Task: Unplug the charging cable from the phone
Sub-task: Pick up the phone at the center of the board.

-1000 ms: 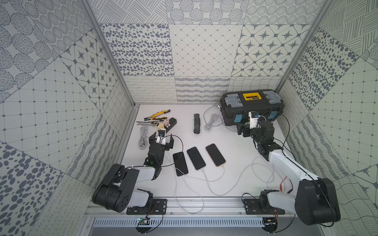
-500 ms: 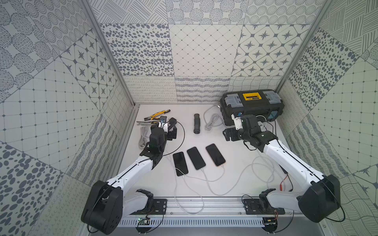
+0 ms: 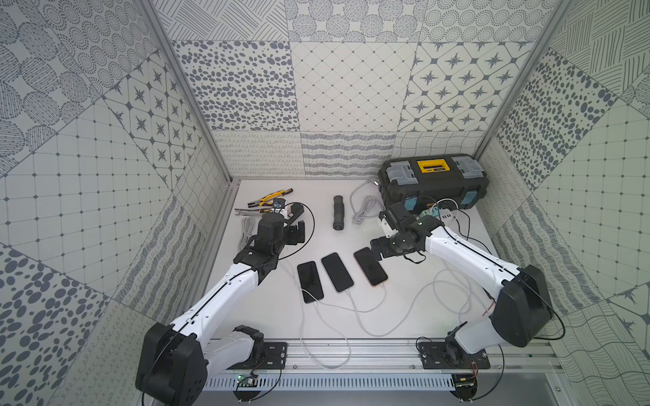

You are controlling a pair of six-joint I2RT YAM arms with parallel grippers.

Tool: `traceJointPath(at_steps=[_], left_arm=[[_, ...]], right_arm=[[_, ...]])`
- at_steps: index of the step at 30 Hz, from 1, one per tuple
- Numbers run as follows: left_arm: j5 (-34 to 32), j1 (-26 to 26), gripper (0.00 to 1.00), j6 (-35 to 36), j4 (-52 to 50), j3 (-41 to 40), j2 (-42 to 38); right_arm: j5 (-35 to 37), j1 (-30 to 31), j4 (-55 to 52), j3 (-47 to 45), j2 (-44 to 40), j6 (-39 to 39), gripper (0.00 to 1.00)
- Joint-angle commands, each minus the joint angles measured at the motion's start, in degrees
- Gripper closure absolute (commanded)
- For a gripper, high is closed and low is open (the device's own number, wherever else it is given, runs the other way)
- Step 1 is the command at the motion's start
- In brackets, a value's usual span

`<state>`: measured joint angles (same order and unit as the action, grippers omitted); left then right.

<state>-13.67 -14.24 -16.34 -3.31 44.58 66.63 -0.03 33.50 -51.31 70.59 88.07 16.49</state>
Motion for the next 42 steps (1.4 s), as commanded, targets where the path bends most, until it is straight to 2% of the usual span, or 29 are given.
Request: traceJointPath(at_steps=[1,7,13,19,42], left_arm=[[3.38,-0.53,0.02,-3.60,-7.30,0.69,-0.43],[3.57,-0.53,0.02,-3.18,-7.02,0.54,-0.29],[3.29,-0.60,0.02,-2.85,-6.76,0.33,-0.14],[3.32,-0.61,0.02,-2.50,-6.98,0.60,0.00],[2.88,-0.70,0.02,-2.03,-7.16,0.34,-1.10]], right_arm=[[-0.05,0.95,-3.96,3.71,3.79,-0.20,0.03],[2.07,3.45,-6.91,7.11,10.64,0.67,0.03],[5.00,6.51,-6.36,8.82,15.01,1.78,0.03],[4.75,7.63,-3.89,9.21,19.03,1.61,0.03],[5.74,8.08,3.21,4.70,24.31,1.70,0.03]])
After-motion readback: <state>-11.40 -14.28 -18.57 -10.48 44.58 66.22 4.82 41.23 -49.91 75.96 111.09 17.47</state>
